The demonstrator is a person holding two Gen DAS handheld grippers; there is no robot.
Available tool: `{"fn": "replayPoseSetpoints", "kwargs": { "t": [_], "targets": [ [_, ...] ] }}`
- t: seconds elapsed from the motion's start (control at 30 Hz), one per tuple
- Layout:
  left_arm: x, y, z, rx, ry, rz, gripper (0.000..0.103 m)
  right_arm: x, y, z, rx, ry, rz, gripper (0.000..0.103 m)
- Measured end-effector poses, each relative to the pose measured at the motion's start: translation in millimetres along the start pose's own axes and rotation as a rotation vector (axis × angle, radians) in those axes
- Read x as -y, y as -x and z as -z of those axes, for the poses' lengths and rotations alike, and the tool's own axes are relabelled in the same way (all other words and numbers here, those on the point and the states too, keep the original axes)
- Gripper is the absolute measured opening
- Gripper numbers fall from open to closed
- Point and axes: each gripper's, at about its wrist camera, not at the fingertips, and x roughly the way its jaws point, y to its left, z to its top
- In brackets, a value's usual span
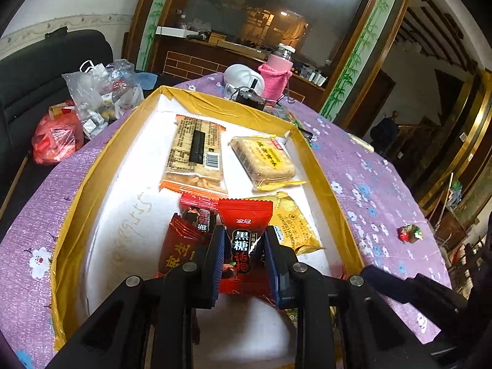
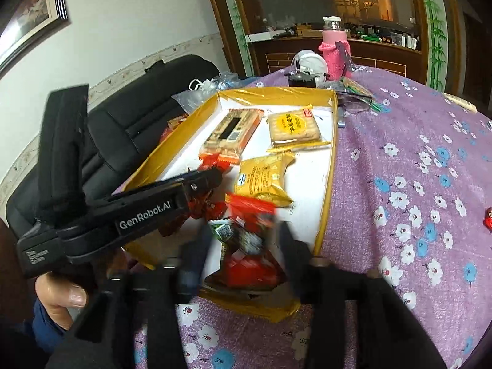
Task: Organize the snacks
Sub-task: 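Open right tool to drop its red candy into the box, then grasp green-yellow pack with right tool while left tool grasps small red candy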
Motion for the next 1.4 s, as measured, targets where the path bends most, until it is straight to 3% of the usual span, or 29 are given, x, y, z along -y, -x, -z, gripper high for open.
{"fn": "replayPoseSetpoints", "kwargs": {
  "t": [0.1, 0.23, 0.3, 0.4, 0.5, 0.57, 0.63, 0.7, 0.8, 0.93, 1.0, 1.07, 1.13, 1.2, 1.3, 1.4],
  "targets": [
    [-2, 3, 0, 0.013, 0.011, 0.017, 0.025, 3, 15, -4, 0.038, 0.025, 0.014, 0.058],
    [-2, 4, 0, 0.022, 0.013, 0.023, 0.025, 30, 50, -12, 0.138, -0.004, 0.123, 0.092],
    [-2, 5, 0, 0.026, 0.010, 0.020, 0.025, 59, 69, -13, 0.183, -0.085, 0.206, 0.102],
    [-1, 7, 0, 0.034, 0.007, 0.015, 0.025, 104, 90, -13, 0.200, -0.154, 0.331, 0.103],
    [0, 9, 0, 0.042, 0.001, 0.011, 0.026, 158, 103, -7, 0.111, -0.264, 0.454, 0.103],
    [1, 10, 0, 0.044, -0.005, 0.009, 0.026, 186, 101, 1, -0.013, -0.270, 0.528, 0.103],
    [4, 11, 0, 0.047, -0.015, 0.004, 0.026, 206, 98, 9, -0.154, -0.238, 0.556, 0.103],
    [7, 12, 0, 0.053, -0.032, -0.006, 0.026, 223, 109, 14, -0.187, -0.299, 0.512, 0.103],
    [15, 15, 0, 0.063, -0.063, -0.018, 0.026, 233, 139, 6, -0.111, -0.334, 0.559, 0.092],
    [25, 22, -1, 0.061, -0.097, -0.013, 0.026, 242, 174, -23, 0.023, -0.314, 0.612, 0.092],
    [32, 28, -2, 0.064, -0.116, -0.009, 0.026, 258, 168, -33, -0.022, -0.327, 0.647, 0.090],
    [39, 33, -3, 0.063, -0.136, -0.005, 0.026, 282, 147, -37, -0.118, -0.336, 0.616, 0.075],
    [45, 38, -5, 0.058, -0.155, 0.012, 0.026, 303, 129, -36, -0.183, -0.363, 0.583, 0.048],
    [52, 39, -6, 0.042, -0.179, 0.016, 0.026, 323, 113, -28, -0.232, -0.424, 0.546, 0.038],
    [54, 36, -8, 0.035, -0.186, -0.002, 0.026, 334, 99, -21, -0.219, -0.466, 0.484, 0.037],
    [52, 27, -11, -0.004, -0.170, -0.024, 0.045, 342, 90, -20, -0.199, -0.511, 0.462, 0.037]
  ]
}}
